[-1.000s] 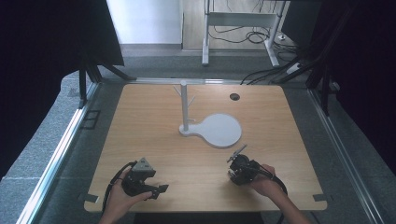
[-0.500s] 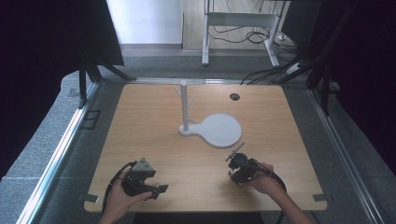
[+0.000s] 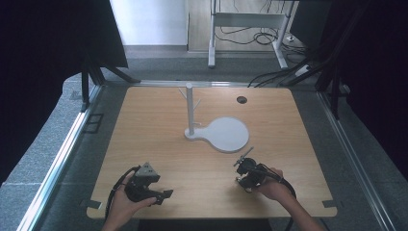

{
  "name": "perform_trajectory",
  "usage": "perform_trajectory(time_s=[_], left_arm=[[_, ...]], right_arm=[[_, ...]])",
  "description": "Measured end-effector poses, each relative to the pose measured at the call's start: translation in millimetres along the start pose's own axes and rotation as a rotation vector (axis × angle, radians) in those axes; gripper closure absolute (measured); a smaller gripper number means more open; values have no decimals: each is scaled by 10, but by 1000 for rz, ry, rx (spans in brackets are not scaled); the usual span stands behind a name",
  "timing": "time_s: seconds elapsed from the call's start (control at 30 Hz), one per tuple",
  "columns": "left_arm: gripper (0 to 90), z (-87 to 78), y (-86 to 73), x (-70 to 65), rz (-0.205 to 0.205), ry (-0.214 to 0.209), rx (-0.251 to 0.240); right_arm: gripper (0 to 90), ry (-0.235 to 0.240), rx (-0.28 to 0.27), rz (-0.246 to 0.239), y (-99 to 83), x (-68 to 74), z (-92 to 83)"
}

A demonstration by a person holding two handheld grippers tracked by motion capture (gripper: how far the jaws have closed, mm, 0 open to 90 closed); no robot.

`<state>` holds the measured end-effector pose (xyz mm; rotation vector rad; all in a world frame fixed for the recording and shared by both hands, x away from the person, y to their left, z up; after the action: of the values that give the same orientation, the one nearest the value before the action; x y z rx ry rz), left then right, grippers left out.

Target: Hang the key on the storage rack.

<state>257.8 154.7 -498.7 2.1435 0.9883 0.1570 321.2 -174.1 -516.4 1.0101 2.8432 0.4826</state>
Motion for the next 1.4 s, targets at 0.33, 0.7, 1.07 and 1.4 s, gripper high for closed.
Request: perform_trajectory(time_s=[0.33,0.7,1.07,1.4], left_arm=[[239,13,-4,4,-4,2,2],[239,10,-8,12,-6,4,2],[239,17,-13,16,-6,2,8],[239,21,-13,12,-5,2,9]], right_arm=[[847,7,-33,1,-1,-47,-94],[847,-22,-79,4,74,-90,-221],[846,-31,-125,1,190,-115,-331],[846,-19,-166,0,307,-148,-361]])
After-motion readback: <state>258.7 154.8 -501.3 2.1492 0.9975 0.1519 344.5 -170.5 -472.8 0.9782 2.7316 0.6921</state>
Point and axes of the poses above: each handheld gripper's, and its own axes: z roughly forward along the jaws, y roughly out of its top, x roughly to its left, the point moved 4 cm from there along z, roughly forward along the jaws, and after that the axes turned 4 degrees about -x, right-handed, at the moved point
